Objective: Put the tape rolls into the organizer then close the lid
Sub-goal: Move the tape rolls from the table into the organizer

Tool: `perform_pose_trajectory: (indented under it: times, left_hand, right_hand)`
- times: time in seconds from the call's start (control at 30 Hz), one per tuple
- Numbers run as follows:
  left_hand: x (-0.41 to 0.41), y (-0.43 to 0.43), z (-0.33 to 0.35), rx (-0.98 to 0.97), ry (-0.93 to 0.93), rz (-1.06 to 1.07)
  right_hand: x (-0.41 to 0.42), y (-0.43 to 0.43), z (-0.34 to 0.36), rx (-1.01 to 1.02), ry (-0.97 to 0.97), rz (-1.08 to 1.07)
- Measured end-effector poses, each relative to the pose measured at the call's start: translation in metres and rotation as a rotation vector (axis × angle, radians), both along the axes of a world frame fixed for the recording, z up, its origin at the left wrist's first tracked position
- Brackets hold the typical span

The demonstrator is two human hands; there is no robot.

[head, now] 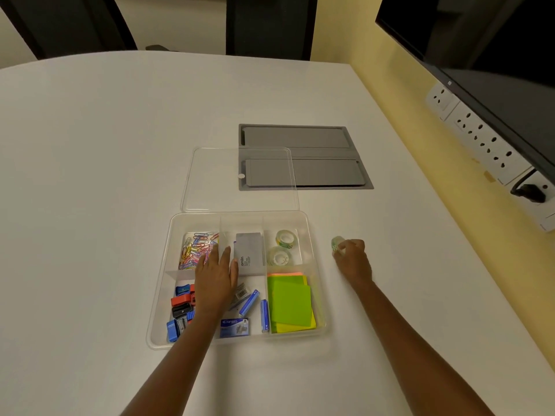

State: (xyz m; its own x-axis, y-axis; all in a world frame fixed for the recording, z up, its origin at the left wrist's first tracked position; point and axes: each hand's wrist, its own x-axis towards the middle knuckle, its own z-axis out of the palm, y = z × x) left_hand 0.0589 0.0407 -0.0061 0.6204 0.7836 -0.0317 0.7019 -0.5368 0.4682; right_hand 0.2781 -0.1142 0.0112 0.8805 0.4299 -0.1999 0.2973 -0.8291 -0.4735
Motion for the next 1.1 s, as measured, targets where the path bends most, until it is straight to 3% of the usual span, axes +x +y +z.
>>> perform_pose_trajectory:
  times: [0.1,0.2,0.37,0.53,1.1]
  left_hand:
    - [0.000,0.000,0.000,-0.010,0.004,0.001]
    - [0.000,0.000,0.001,-0.013,0.000,0.004]
    - [-0.001,0.000,0.002,-0.027,-0.005,0.008]
    - [-0.001,-0.002,0.004,-0.031,-0.001,0.002]
    - [-0.016,-0.020,0.003,-0.048,0.033,-0.021]
  right_hand:
    - [-0.015,0.019,0.019,0.229,-0.027,-0.001]
    - [-0.030,0.037,0.032,0.333,-0.135,0.150]
    - [-0.046,0.061,0.026,0.110,-0.252,0.402]
    - [-0.052,0.069,0.009,-0.040,-0.233,0.441]
    - [-0.070,0.019,-0.010,0.122,-0.231,0.357]
